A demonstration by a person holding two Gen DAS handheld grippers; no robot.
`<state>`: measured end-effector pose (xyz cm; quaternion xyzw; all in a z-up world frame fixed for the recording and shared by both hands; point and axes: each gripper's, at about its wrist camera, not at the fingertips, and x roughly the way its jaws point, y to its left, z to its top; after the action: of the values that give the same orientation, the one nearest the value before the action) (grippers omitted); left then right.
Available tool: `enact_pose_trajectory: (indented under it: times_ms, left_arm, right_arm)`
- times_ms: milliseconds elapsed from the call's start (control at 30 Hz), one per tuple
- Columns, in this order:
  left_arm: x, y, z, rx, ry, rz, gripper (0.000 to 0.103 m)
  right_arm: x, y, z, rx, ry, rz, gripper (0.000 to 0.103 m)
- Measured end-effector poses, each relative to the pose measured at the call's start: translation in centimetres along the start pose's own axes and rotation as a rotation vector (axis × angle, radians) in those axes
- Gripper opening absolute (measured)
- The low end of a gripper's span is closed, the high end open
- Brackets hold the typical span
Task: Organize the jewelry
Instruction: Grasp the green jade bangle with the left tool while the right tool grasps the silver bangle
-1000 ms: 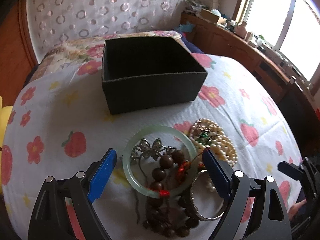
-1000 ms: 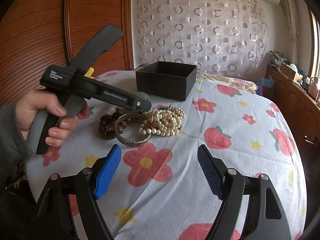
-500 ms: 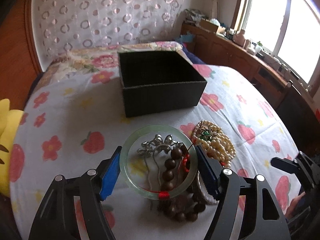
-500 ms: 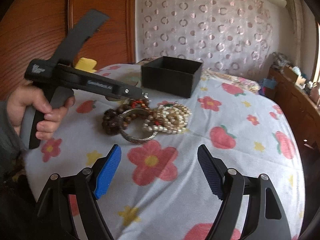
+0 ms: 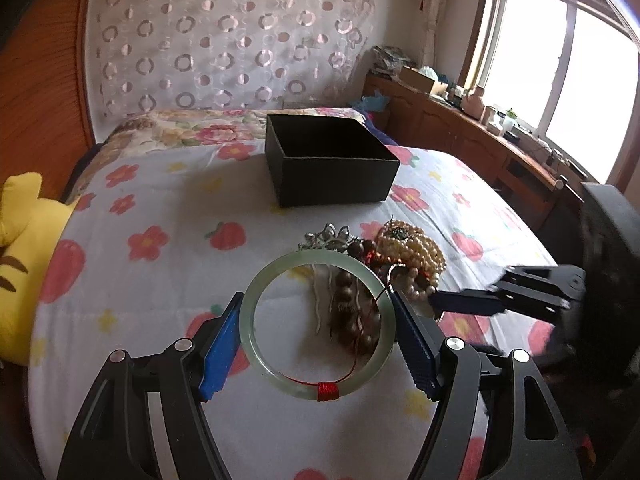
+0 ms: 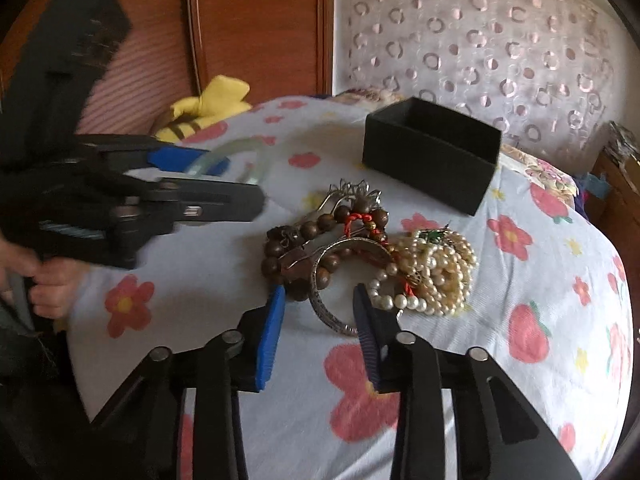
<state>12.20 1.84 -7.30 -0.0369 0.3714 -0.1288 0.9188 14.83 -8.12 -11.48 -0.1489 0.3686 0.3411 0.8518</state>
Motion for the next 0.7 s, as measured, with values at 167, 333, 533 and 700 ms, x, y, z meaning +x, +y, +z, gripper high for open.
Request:
enact_pose_trajectory:
  times_ms: [167, 333, 533, 700]
  left_arm:
    - [-0.5, 0.5, -0.6, -0.008, -0.009, 0.008, 0.068]
    - [-0.8, 0.6, -1.2, -0.004, -0.021, 0.02, 0.068]
    - [-0.8, 0.3, -1.6, 0.0, -0.024, 0.016, 0.068]
    - [-0.9, -0.1, -1.8, 0.013, -0.022, 0.015, 0.068]
  right_arm:
    - [0.7, -0.4, 0.2, -0.016, 0.026, 0.016, 0.013]
    - [-0.9, -0.1, -0.5, -0.026, 0.024, 0.034, 0.005]
    - [-3.2, 0.1, -2.0, -0.036, 0.006, 0.056, 0.005]
    - [-4.2, 0.2, -3.7, -0.036, 0.011, 0.067, 0.005]
